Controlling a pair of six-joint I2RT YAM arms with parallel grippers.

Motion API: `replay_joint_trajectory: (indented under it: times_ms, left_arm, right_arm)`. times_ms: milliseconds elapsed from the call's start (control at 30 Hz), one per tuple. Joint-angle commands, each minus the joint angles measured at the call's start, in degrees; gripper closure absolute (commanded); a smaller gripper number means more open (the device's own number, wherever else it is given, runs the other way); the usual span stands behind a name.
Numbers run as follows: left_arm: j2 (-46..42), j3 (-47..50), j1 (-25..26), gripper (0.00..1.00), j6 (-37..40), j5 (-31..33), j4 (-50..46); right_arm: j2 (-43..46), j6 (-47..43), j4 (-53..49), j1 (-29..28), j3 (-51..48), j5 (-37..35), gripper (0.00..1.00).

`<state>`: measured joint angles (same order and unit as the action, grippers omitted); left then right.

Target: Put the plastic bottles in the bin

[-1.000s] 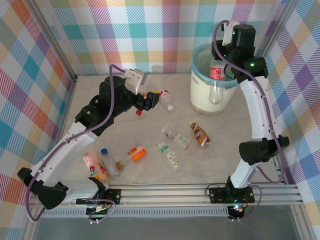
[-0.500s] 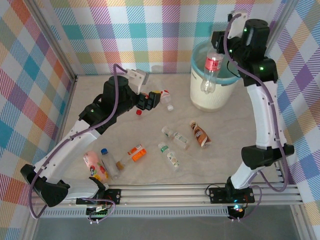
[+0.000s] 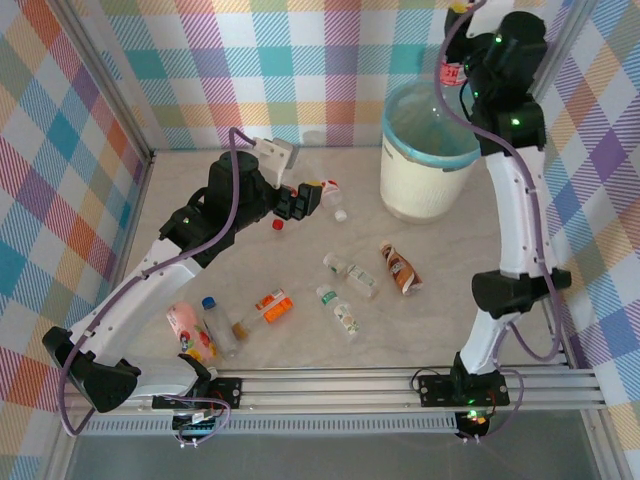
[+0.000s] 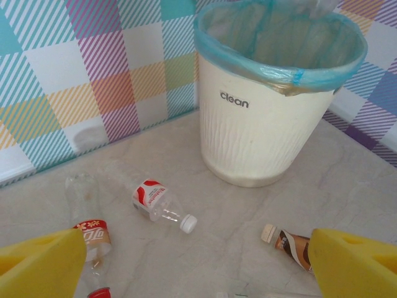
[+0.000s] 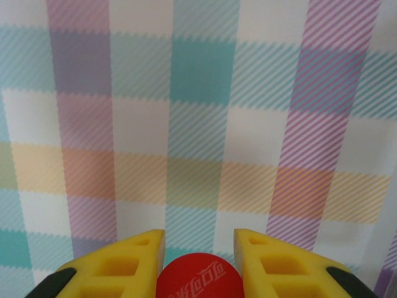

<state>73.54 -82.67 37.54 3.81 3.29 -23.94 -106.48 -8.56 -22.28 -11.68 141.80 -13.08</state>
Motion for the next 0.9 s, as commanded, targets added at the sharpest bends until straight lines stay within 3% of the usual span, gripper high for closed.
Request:
replay_joint_trajectory:
  times_ms: [0, 100, 367, 533, 700, 867]
  left_arm:
    - [-1.6, 0.2, 0.5, 0.08, -1.1, 1.4, 0.2]
    - [-2.0, 0.5, 0.5, 0.08, -2.1, 2.6, -1.0]
    - [-3.9, 2.6, 0.5, 0.07, -3.0, 5.6, -2.7]
    - [-3.8, 1.9, 0.5, 0.07, -3.6, 8.1, -5.0]
    - [-2.2, -2.0, 0.5, 0.07, -7.9, 15.5, -16.0]
    - [-2.1, -3.9, -0.9, 0.02, -17.8, 23.4, -31.1]
  right_arm:
    - [0.1, 1.7, 0.0, 0.1, -0.6, -0.7, 1.0]
    - [0.5, 5.1, -2.4, 0.0, -2.1, -1.0, 1.0]
    - [4.7, 7.8, -1.6, -0.1, -14.8, 0.3, 0.71]
    - [5.4, 8.9, -2.6, -0.1, -15.8, 1.3, 0.58]
    - [6.1, 9.2, -4.1, -0.4, -15.2, 3.0, 0.54]
    - [6.9, 8.9, -7.1, -0.4, -15.0, 2.9, 0.46]
